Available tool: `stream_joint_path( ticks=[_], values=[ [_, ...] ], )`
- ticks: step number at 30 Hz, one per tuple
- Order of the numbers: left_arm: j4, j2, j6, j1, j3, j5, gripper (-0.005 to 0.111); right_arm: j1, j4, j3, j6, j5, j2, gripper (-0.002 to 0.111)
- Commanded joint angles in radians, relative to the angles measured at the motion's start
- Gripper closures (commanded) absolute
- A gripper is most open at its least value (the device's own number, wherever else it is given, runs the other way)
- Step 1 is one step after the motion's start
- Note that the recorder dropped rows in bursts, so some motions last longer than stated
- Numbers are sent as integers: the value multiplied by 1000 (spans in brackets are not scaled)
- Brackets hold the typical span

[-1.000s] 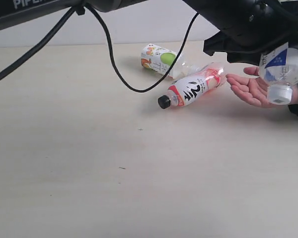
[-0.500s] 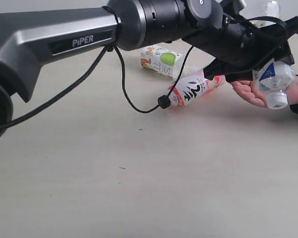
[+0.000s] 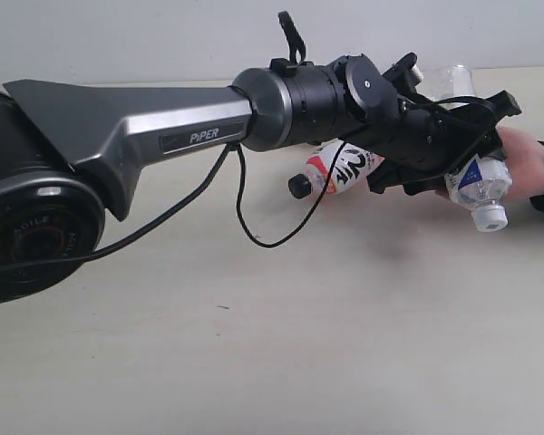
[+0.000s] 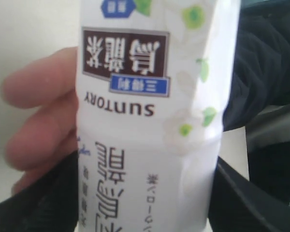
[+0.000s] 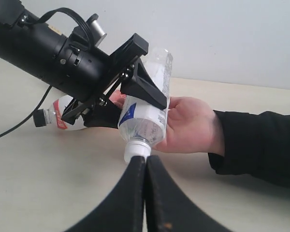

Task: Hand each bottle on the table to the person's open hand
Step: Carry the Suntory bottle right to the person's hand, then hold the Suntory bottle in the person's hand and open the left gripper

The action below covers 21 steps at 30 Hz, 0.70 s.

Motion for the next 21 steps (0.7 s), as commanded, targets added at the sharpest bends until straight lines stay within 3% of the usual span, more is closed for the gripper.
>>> stream_joint_path(
  ticks=[1, 21],
  values=[
    [-117, 9, 116, 3, -8, -38, 85, 1, 0, 5, 0, -9, -7, 108],
    [-190, 11, 132, 6, -8, 23, 85, 1, 0, 5, 0, -9, -7, 108]
  ],
)
